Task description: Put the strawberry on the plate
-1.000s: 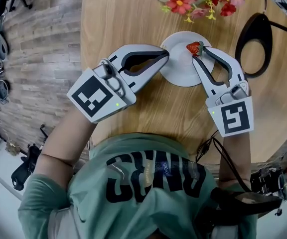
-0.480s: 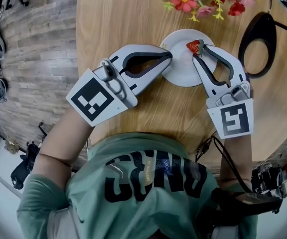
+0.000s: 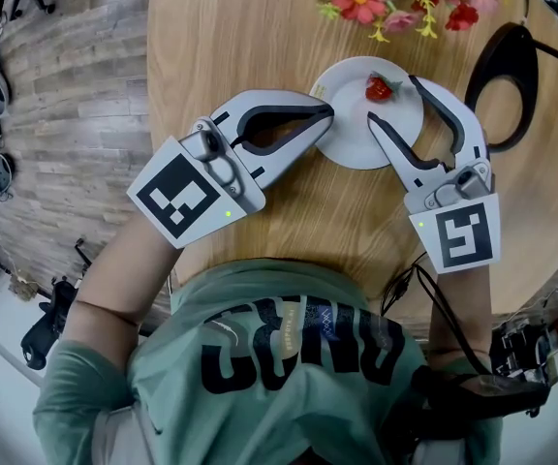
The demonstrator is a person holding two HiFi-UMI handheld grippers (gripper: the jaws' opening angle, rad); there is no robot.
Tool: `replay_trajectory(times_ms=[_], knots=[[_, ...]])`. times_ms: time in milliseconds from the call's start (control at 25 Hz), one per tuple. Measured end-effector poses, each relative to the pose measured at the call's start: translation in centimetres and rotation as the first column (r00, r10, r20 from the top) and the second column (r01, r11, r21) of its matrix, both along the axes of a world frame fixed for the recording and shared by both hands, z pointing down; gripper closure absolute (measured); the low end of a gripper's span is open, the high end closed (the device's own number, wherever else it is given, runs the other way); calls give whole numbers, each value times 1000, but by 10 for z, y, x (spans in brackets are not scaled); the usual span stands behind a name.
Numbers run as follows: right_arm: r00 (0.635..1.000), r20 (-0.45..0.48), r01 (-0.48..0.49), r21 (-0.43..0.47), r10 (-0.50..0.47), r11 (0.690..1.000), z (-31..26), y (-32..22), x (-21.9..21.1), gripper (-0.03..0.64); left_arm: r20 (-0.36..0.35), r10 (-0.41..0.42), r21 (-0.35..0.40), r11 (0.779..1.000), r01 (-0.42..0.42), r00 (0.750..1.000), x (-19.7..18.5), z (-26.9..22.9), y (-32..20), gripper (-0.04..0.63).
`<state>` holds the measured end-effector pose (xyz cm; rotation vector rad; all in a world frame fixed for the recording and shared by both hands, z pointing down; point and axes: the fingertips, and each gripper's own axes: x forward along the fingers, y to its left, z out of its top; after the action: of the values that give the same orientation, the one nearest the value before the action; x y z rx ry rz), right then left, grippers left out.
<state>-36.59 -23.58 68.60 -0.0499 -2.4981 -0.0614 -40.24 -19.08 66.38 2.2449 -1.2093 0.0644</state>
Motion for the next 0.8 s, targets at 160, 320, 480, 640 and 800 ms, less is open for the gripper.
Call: replay_trajectory(times_ms=[160, 320, 480, 640, 800], knots=[[1000, 6, 0, 4, 0, 1000, 0, 0, -1, 376, 5, 2, 1, 1000, -2, 1000, 0, 1, 1, 591], [1000, -1, 1, 0, -1, 1000, 1, 2, -1, 376, -3, -3, -3, 1000, 3, 1000, -1, 0, 2, 591], [1000, -3, -3, -4, 3, 1000, -1, 3, -1, 376, -3, -2, 3, 1000, 2, 1000, 0, -2, 3, 591], [1000, -3, -3, -4, 3, 1000, -4, 3, 0, 376, -8, -7, 4, 1000, 7, 1000, 0, -6, 4, 591], [1000, -4, -20, -6, 19, 1000, -8, 3, 2, 376, -17, -13, 11, 1000, 13, 1000, 1, -15, 6, 591]])
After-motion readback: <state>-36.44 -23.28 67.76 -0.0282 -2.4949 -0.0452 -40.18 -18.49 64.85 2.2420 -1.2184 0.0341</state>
